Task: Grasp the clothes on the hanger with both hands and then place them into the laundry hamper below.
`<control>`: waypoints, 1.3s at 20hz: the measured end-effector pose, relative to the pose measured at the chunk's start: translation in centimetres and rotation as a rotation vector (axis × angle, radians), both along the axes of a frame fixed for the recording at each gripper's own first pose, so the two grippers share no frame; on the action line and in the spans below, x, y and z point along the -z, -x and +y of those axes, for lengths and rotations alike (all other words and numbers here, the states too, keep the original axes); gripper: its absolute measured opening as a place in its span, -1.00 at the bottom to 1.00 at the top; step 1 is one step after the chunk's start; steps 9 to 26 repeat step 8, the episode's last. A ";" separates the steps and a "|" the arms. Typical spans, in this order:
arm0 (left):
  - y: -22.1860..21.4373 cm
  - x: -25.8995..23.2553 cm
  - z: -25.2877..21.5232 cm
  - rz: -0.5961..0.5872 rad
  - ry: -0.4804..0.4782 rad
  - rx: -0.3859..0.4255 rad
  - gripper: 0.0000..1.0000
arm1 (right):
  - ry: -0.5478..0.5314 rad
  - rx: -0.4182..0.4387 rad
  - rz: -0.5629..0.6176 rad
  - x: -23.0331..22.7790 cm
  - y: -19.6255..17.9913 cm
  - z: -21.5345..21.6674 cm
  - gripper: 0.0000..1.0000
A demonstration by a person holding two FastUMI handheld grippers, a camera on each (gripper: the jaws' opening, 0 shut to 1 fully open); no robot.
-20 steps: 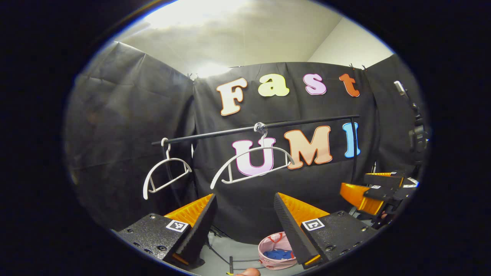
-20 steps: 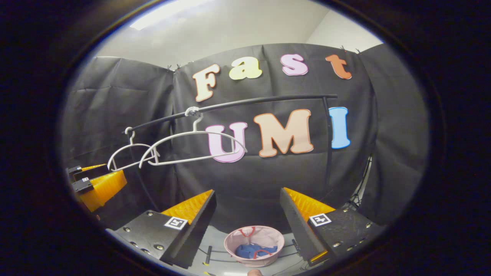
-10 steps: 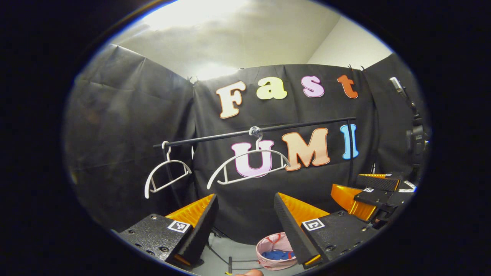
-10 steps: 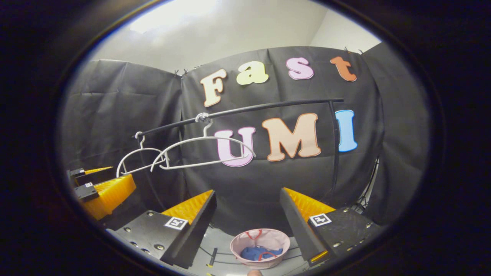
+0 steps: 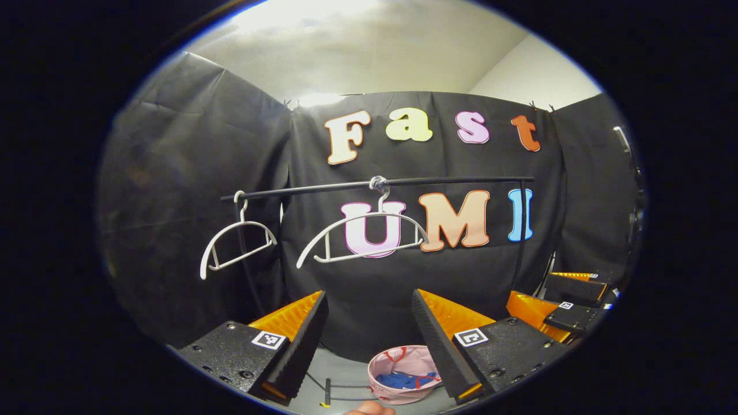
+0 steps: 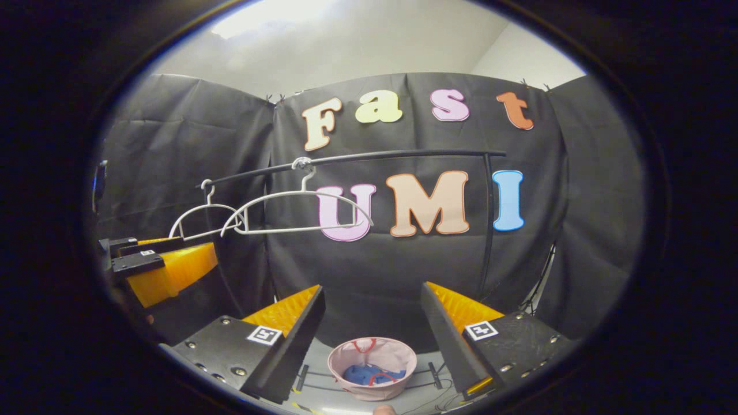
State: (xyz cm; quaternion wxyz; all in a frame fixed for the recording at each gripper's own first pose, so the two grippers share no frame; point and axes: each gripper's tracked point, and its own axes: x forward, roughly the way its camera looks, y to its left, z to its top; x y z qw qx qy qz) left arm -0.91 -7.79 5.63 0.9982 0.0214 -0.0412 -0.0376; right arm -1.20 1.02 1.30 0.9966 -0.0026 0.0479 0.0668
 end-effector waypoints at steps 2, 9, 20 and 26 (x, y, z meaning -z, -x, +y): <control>-0.2 0.3 0.4 0.001 0.015 0.003 0.83 | 0.011 0.020 -0.023 -0.2 0.2 -0.7 0.99; -1.5 1.9 -0.3 0.033 0.005 0.065 0.83 | -0.044 0.107 -0.016 1.2 0.8 -3.6 0.90; -1.5 1.9 -0.3 0.033 0.005 0.065 0.83 | -0.044 0.107 -0.016 1.2 0.8 -3.6 0.90; -1.5 1.9 -0.3 0.033 0.005 0.065 0.83 | -0.044 0.107 -0.016 1.2 0.8 -3.6 0.90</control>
